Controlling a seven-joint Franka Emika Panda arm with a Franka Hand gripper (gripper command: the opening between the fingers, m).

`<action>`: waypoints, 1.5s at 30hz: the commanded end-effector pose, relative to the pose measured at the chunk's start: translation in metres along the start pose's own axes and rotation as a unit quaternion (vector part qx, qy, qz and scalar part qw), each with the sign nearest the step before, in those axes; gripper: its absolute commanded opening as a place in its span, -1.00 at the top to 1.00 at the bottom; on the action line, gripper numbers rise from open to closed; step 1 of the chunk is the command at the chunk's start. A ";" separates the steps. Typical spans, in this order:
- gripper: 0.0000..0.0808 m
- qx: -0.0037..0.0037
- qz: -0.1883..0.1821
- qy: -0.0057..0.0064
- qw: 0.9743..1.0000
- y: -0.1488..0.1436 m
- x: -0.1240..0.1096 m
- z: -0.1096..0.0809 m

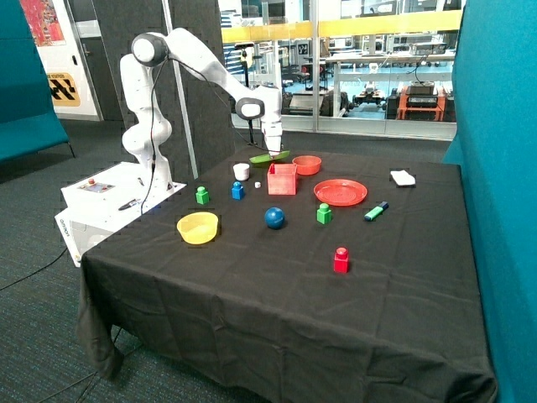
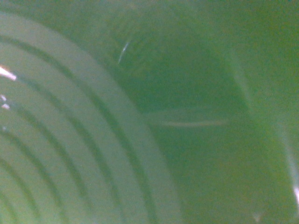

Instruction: Put the ball in the red pot

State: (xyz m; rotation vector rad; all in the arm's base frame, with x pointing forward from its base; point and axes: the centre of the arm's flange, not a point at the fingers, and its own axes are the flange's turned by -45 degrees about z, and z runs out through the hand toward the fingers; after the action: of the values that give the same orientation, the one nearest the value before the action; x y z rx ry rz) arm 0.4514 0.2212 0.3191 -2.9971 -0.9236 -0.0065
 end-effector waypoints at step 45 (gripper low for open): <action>-0.77 -0.002 -0.011 -0.003 1.000 0.011 0.002 -0.008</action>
State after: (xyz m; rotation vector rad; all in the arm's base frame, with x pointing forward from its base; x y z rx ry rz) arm 0.4637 0.2129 0.3252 -3.0035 -0.9375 0.0037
